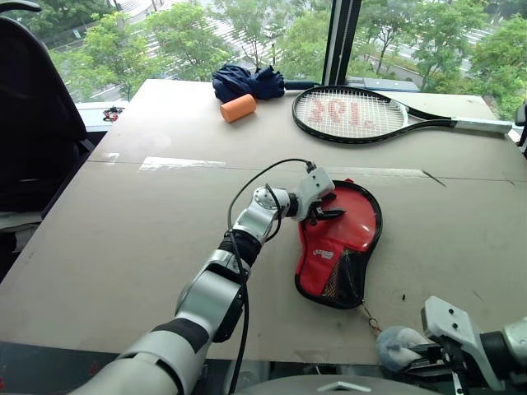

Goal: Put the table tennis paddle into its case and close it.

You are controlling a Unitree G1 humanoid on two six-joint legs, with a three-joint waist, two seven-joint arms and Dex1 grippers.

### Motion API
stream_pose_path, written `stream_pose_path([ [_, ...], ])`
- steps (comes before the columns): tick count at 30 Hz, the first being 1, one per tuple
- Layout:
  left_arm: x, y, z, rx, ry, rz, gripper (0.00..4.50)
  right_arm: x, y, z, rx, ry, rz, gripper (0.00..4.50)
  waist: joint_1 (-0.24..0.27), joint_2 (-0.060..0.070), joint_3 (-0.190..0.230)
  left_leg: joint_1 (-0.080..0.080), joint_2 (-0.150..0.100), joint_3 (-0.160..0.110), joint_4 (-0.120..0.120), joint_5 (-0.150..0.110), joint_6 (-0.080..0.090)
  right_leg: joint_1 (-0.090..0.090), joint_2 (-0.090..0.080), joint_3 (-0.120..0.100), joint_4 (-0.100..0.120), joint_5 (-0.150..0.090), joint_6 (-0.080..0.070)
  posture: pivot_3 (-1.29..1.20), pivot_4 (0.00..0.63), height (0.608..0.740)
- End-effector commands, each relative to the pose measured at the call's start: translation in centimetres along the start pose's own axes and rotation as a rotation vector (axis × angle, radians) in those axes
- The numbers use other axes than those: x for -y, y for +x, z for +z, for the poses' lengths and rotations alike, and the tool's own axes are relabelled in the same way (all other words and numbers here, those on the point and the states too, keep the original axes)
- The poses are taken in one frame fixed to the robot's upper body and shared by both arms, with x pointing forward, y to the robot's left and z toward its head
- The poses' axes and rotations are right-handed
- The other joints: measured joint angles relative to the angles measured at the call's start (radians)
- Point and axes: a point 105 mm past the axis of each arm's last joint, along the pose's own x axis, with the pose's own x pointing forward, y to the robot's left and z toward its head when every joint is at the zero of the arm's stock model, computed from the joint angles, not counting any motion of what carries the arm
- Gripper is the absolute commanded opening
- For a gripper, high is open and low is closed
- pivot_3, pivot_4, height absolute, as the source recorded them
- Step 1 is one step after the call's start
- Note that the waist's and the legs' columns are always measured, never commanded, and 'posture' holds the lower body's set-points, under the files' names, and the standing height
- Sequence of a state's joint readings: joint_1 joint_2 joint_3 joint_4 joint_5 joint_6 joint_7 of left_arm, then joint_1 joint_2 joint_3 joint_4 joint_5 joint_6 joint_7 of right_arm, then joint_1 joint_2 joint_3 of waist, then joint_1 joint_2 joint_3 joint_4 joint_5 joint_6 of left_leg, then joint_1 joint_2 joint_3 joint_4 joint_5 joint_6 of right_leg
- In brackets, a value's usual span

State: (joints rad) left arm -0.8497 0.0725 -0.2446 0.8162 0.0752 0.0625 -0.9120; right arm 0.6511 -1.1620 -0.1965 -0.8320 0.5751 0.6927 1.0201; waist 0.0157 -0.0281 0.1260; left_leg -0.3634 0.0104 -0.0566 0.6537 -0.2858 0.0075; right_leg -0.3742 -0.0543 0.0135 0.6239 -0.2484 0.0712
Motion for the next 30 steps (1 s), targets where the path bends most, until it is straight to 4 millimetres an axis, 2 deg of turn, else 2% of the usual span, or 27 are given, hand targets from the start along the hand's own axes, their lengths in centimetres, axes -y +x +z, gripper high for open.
stream_pose_path([
  [1,0.4,-0.2,-2.8,-0.09,-0.066,-0.004,2.59,0.5,0.2,-0.9,-0.008,0.051,-0.015,0.03,0.0,0.0,0.0,0.0,0.0,0.0,0.0,0.0,0.0,0.0,0.0,0.0,0.0,0.0,0.0,0.0,0.15,0.74],
  [4,0.4,-0.2,-2.8,-0.089,-0.066,-0.004,2.59,3.2,-0.2,0.3,0.077,0.021,-0.164,0.03,-0.001,-0.003,0.001,0.0,0.0,0.0,0.0,0.0,0.0,0.0,0.0,0.0,0.0,0.0,0.0,0.0,0.15,0.74],
  [8,0.4,-0.3,-2.9,-0.09,-0.067,-0.002,2.59,5.5,-1.2,1.1,0.125,0.008,-0.274,0.03,-0.003,-0.004,0.001,0.002,0.0,0.0,0.001,0.0,0.0,0.001,0.0,0.001,0.0,0.0,0.0,0.0,0.15,0.74],
  [9,0.4,-0.4,-3.0,-0.091,-0.068,-0.002,2.59,5.9,-1.7,1.3,0.142,0.019,-0.289,0.78,-0.004,-0.004,0.001,0.002,0.0,0.0,0.001,0.0,0.0,0.001,0.001,0.001,0.0,0.0,0.0,0.0,0.15,0.74],
  [10,0.4,-0.4,-3.0,-0.091,-0.068,-0.001,2.59,6.1,-2.1,1.4,0.154,0.03,-0.292,1.07,-0.004,-0.003,0.001,0.002,0.0,-0.001,0.001,0.0,0.0,0.001,0.001,0.001,0.0,0.0,0.0,0.0,0.15,0.74],
  [12,0.4,-0.5,-3.0,-0.091,-0.067,-0.001,2.59,6.4,-2.7,1.5,0.175,0.048,-0.301,2.01,-0.003,-0.003,0.001,0.002,0.0,0.0,0.001,0.0,0.0,0.001,0.0,0.002,0.0,0.0,0.0,0.0,0.15,0.74],
  [14,0.4,-0.6,-2.8,-0.072,-0.062,0.001,2.59,7.2,-3.5,1.7,0.202,0.055,-0.35,3.19,-0.003,-0.002,0.001,0.002,0.0,-0.001,0.001,0.0,0.0,0.001,0.0,0.002,0.0,0.002,-0.004,0.0,0.15,0.74],
  [17,-0.2,-1.3,-1.3,0.018,-0.043,0.026,2.59,8.8,-4.8,2.3,0.304,0.077,-0.421,4.47,-0.004,-0.001,0.001,0.002,0.0,-0.001,0.0,0.0,0.0,0.0,0.001,0.002,0.0,0.002,-0.004,0.0,0.15,0.74],
  [20,-0.6,-2.3,-0.2,0.086,-0.033,0.053,2.59,9.6,-5.2,2.7,0.399,0.097,-0.449,4.47,-0.006,0.002,0.003,0.002,0.0,-0.001,0.0,0.0,0.0,0.0,0.001,0.002,0.001,0.003,-0.004,0.0,0.15,0.74],
  [24,-0.4,-5.5,1.7,0.227,-0.043,0.061,2.59,12.5,-6.8,2.8,0.568,0.09,-0.643,4.47,-0.01,0.005,0.005,0.001,0.0,-0.002,-0.001,0.0,0.0,-0.002,0.001,0.003,0.002,0.003,-0.004,0.0,0.15,0.74],
  [26,-0.4,-7.5,1.5,0.248,-0.05,0.076,2.59,13.6,-7.7,2.1,0.632,0.117,-0.711,4.47,-0.01,0.009,0.008,0.001,0.0,-0.002,-0.001,0.0,0.0,-0.002,0.001,0.004,0.002,0.003,-0.004,0.0,0.15,0.74],
  [30,0.1,-11.9,0.2,0.235,-0.066,0.115,2.59,13.7,-7.9,0.1,0.636,0.094,-0.68,4.47,-0.006,0.013,0.01,0.001,0.0,-0.002,-0.001,0.0,0.0,-0.002,0.0,0.005,0.002,0.003,-0.004,0.0,0.15,0.74],
])
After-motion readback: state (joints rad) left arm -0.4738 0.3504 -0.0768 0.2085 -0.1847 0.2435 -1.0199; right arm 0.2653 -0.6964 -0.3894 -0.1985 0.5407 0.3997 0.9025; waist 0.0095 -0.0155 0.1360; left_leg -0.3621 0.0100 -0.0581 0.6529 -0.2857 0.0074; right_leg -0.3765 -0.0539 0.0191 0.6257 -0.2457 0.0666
